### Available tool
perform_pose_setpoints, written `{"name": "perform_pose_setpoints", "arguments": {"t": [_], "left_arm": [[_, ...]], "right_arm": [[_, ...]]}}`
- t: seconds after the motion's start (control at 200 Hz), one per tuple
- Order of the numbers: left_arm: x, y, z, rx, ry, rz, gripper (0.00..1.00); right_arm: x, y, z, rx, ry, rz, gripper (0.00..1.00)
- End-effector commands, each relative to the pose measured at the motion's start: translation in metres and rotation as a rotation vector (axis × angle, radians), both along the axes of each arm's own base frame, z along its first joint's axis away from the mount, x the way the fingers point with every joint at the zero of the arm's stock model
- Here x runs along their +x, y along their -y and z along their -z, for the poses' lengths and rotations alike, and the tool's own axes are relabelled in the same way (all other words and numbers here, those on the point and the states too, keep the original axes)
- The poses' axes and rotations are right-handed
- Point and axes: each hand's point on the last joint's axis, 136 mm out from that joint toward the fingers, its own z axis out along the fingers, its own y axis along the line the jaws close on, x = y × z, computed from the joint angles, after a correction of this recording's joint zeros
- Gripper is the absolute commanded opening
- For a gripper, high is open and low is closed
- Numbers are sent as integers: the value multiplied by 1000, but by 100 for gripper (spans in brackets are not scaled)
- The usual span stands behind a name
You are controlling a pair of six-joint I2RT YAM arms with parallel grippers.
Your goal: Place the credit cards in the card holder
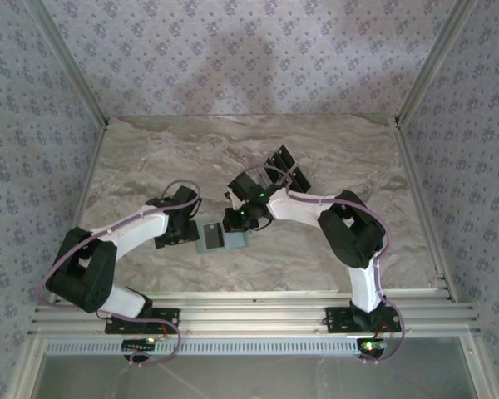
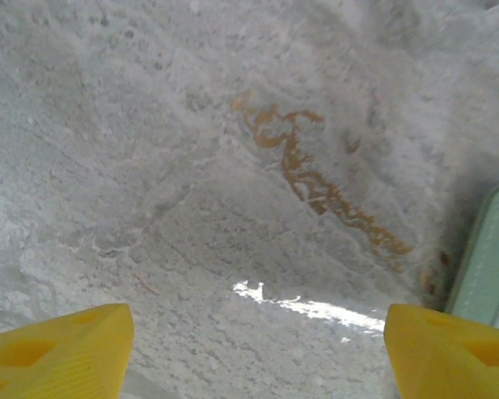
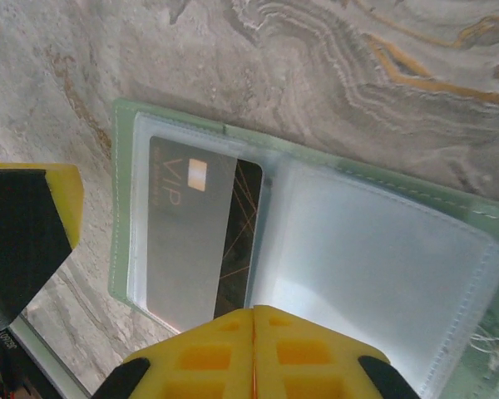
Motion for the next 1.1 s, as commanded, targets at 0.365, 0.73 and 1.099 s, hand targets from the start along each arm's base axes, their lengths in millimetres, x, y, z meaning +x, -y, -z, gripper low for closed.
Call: {"name": "perform_pose_setpoints", "arguments": {"t": [0.365,0.73,1.099], "left_arm": [[-8,-7,15,28,-40,-17,80],[-10,-5,26,18,-60,-10,79],[-11,-2,32,7,-70,-3,79]], "right_arm": [[-2,-5,22,-56,-29,-17,5],[-5,-9,26,-84,-37,-42,4],[-11,-23,27,-87,-48,-70,4]]}}
